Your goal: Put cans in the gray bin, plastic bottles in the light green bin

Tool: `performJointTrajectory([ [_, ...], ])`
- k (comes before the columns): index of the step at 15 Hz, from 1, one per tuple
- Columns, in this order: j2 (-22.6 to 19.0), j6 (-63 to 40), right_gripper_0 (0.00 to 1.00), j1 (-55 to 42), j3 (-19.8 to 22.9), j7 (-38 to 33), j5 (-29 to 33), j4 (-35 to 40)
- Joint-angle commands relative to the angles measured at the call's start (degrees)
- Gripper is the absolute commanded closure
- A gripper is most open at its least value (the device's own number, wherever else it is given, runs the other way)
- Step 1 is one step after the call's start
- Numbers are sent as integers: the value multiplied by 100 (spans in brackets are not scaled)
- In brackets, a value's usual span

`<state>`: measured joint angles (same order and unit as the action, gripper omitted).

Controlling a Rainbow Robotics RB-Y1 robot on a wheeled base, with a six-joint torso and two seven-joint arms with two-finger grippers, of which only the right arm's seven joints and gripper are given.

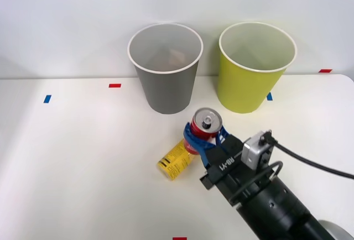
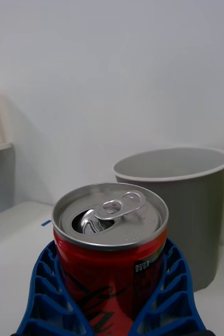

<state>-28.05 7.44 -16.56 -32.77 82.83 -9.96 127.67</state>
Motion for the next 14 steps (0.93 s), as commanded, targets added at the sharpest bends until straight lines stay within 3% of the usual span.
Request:
performJointTrajectory([
  [1, 440, -594, 100, 540, 174, -126, -112, 3],
  [9, 1653, -3213, 100, 2377, 983, -399, -182, -6],
  [11, 1847, -3328, 100, 2860, 1106, -478, -182, -454],
  [14, 2224, -2633, 100, 3642, 1203, -504, -129, -1737],
])
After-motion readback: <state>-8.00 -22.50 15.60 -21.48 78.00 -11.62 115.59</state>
